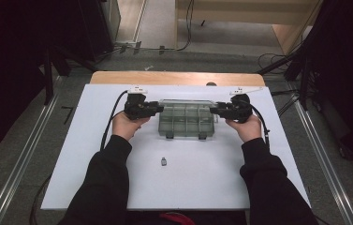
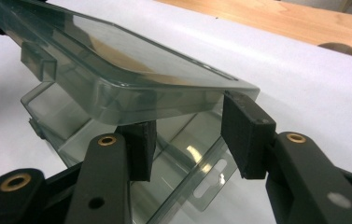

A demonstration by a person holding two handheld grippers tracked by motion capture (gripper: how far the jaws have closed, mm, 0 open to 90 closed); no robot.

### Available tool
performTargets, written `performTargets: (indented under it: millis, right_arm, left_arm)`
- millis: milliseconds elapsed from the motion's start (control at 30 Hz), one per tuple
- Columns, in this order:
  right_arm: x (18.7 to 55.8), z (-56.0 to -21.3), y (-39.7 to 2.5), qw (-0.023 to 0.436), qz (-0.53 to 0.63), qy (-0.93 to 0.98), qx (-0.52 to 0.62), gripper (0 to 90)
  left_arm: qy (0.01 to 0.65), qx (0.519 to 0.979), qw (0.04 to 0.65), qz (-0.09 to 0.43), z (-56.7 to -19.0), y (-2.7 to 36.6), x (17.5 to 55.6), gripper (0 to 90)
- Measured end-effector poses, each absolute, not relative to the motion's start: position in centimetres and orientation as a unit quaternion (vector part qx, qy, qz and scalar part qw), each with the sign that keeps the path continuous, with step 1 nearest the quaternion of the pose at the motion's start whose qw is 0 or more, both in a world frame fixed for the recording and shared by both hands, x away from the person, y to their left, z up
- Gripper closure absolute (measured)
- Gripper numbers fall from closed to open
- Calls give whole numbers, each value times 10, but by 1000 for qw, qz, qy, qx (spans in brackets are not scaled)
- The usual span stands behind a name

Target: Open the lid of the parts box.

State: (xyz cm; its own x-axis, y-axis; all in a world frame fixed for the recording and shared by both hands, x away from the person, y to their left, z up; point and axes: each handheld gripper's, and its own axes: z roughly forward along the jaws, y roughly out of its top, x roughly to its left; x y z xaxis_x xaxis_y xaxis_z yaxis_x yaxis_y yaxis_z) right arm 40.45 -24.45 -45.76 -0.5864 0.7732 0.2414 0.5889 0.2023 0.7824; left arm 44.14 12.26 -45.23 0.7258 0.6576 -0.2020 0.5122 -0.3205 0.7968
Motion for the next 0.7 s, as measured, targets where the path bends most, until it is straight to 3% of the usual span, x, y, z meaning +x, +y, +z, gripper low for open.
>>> performTargets:
  millis: [700]
  right_arm:
    - [417, -445, -242, 119, 461, 753, 453, 551]
  left_arm:
    - [372, 798, 460, 109, -440, 114, 456, 615]
